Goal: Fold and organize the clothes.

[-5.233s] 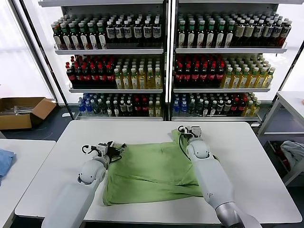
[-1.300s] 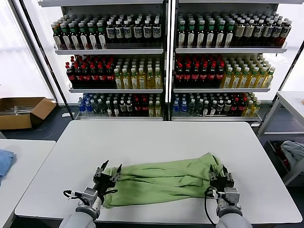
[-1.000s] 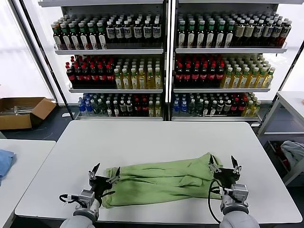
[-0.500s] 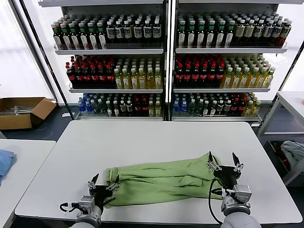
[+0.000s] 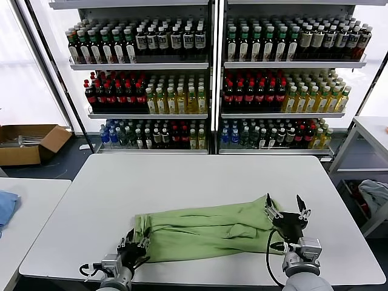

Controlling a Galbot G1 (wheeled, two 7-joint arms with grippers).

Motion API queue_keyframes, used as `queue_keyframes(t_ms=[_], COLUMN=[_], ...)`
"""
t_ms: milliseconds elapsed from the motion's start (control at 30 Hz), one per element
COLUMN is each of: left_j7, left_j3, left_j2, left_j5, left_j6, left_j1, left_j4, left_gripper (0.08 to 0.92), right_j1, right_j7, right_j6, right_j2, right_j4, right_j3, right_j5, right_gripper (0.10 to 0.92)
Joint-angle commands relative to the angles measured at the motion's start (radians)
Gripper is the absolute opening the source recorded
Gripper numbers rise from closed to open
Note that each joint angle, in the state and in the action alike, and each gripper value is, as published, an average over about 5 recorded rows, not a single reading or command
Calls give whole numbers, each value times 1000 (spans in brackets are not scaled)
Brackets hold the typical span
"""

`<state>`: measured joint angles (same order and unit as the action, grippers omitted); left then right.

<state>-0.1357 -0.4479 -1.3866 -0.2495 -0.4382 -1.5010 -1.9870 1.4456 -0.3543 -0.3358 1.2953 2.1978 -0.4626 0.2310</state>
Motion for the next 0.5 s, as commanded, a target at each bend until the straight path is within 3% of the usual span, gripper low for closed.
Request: queue_keyframes(t_ms=[33, 333, 500], left_j7=[3, 4, 17], left_j3=[-10, -126, -302], left_j2=[-4, 59, 206], left_j5=[-22, -24, -77], left_j6=[15, 76, 78], left_j1=[2, 57, 96], left_j4=[12, 37, 58], left_gripper=[424, 165, 98], right_j1=[-2, -14, -24], right_j7=[-1, -3, -4], right_j6=[-1, -6, -9], right_j2=[0, -7, -9], right_j4=[5, 7, 5], right_j3=[2, 2, 5], right_j5=[-2, -3, -1], right_gripper=[823, 823, 823])
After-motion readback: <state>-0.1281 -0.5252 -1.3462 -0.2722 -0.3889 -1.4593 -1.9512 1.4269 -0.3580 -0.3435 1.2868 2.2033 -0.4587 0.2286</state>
